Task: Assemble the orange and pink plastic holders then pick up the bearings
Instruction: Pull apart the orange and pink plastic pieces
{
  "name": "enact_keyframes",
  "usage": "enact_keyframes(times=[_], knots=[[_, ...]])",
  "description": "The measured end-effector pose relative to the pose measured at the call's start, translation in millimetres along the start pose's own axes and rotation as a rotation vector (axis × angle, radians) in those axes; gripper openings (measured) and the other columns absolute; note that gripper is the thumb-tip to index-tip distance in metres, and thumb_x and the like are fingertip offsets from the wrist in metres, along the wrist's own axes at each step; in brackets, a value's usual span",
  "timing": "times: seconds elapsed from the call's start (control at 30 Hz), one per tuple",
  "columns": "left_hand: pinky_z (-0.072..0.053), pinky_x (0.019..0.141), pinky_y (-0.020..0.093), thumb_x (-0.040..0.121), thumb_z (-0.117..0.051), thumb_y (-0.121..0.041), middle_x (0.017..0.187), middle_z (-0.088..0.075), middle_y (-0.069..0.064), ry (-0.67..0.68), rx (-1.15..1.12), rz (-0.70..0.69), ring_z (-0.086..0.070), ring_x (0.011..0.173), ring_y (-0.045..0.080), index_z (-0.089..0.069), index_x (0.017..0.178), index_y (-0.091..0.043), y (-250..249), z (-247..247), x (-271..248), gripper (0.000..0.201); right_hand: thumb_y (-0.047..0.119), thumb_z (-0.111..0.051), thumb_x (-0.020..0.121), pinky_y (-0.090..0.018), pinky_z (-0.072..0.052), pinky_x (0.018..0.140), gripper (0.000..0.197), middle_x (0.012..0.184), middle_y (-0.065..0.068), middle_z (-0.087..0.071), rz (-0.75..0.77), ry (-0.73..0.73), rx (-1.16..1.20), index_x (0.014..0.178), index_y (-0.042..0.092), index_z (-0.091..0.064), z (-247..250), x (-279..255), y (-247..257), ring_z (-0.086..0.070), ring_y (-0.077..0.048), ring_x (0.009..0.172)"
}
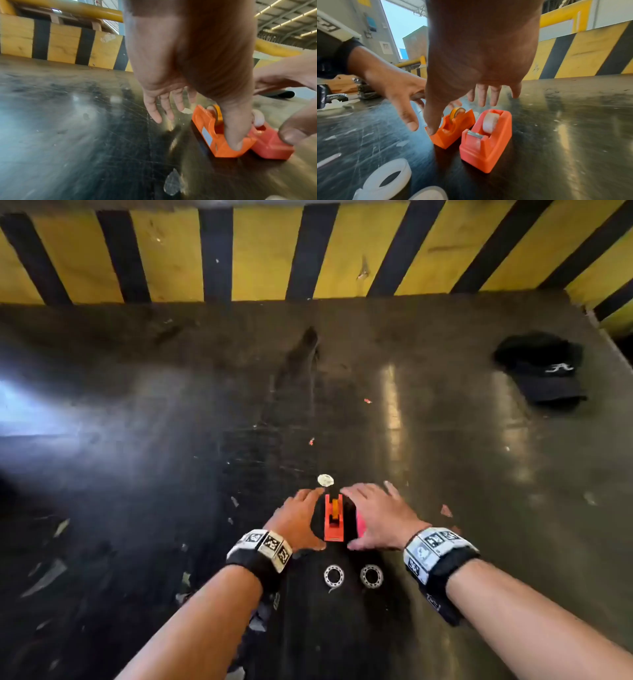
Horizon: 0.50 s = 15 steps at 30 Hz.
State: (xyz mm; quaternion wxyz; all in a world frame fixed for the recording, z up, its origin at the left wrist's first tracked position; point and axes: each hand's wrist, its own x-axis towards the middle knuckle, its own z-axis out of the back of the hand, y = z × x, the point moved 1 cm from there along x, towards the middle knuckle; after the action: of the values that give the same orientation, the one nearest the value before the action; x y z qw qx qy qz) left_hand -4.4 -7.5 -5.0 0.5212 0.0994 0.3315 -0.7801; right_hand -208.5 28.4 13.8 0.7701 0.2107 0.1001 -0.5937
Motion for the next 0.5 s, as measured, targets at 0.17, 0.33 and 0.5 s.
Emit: enact_keyframes(times=[0.17,0.33,0.5], knots=[[-0.046,0.109,0.056,0.062,-0.09,-0.038,0.158,-0.039,0.003,-0.013,0.063,-0.048,-0.047,0.137,0.036,-0.021,0.16,-0.024,-4,-11,14,0.122,0.072,-0.079,0.063,-0.066,-0.003,0.123,0.117,0.154,-0.001,-0.046,0.035,-0.011,-0.108,0.156,0.017,-0.034,-14,18,16,-0.039,-0.022,0.145],[-0.038,0.119,0.044,0.06,-0.088,-0.035,0.155,-0.047,0.002,-0.049,-0.094,-0.113,-0.049,0.139,0.027,-0.031,0.156,-0.022,4,-4,9,0.113,0.062,-0.075,0.062,-0.064,-0.007,0.125,0.106,0.147,0.003,-0.054,0.052,-0.154,0.044,0.152,0.02,-0.039,-16,17,13,-0.046,-0.018,0.141],[-0.038,0.113,0.031,0.065,-0.09,-0.034,0.153,-0.05,-0.003,-0.083,-0.21,-0.153,-0.05,0.135,0.017,-0.028,0.159,-0.026,6,23,-9,0.113,0.053,-0.085,0.062,-0.052,-0.023,0.125,0.109,0.149,0.002,-0.051,0.115,-0.24,0.332,0.154,0.022,-0.037,2,6,8,-0.045,-0.016,0.14]])
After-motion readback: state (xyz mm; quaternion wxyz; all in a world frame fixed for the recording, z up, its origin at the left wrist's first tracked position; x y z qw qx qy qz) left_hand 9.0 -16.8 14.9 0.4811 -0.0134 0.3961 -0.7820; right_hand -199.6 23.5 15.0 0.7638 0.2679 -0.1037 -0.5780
